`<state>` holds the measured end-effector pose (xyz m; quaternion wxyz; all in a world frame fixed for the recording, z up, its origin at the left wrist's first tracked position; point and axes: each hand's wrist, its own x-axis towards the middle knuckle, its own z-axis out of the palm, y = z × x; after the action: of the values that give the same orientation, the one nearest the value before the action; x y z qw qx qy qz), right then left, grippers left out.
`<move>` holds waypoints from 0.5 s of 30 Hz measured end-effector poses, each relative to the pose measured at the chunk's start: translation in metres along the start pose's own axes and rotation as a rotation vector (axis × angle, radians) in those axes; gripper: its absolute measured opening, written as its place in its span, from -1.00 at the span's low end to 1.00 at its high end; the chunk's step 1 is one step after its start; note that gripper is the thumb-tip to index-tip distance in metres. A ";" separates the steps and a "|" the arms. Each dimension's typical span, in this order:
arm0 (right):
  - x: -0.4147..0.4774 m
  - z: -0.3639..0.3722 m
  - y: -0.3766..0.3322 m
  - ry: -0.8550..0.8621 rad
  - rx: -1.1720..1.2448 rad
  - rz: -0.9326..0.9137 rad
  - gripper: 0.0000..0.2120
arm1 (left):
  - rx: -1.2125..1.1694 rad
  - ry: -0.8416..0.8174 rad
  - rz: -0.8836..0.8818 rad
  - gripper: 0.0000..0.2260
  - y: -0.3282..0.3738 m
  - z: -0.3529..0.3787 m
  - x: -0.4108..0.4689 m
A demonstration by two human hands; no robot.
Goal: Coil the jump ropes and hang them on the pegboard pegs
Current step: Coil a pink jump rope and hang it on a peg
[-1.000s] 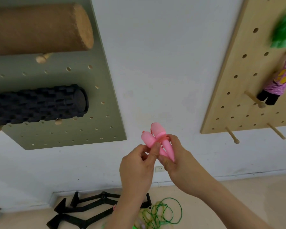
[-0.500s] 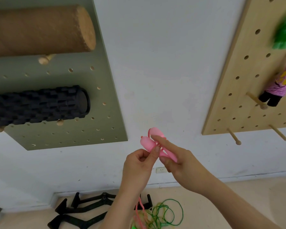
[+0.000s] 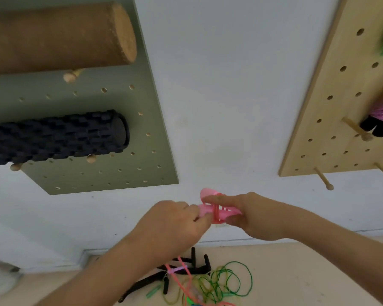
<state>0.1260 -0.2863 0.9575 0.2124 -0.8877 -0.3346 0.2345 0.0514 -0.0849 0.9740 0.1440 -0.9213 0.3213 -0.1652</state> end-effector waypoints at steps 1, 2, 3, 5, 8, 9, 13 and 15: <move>-0.003 -0.004 -0.006 -0.066 -0.020 -0.008 -0.51 | -0.005 0.020 0.062 -0.77 -0.005 -0.004 0.001; -0.005 -0.008 -0.013 -0.128 -0.024 -0.023 -0.54 | -0.009 0.036 0.115 -0.80 -0.009 -0.007 0.002; -0.007 -0.013 -0.018 -0.189 -0.019 -0.036 -0.59 | -0.015 0.039 0.149 -0.80 -0.012 -0.011 0.005; -0.009 -0.020 -0.028 -0.300 0.042 -0.032 -0.62 | -0.062 0.028 0.173 -0.80 -0.016 -0.015 0.008; -0.008 -0.022 -0.036 -0.384 0.148 0.025 -0.58 | -0.223 -0.081 0.127 -0.92 -0.027 -0.018 0.019; -0.008 -0.021 -0.038 -0.397 0.133 0.028 -0.49 | -0.337 -0.169 0.070 -0.87 -0.031 -0.021 0.024; -0.011 -0.021 -0.047 -0.493 0.011 0.024 -0.41 | -0.955 -0.515 -0.139 -0.91 -0.044 -0.022 0.041; -0.017 -0.029 -0.049 -0.536 0.035 0.018 -0.48 | -1.074 -0.575 -0.137 -0.91 -0.046 -0.019 0.046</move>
<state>0.1070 -0.2705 1.0114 0.1294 -0.7931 -0.3671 0.4686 0.1031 -0.0833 1.0182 -0.2704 -0.8913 0.2482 0.2661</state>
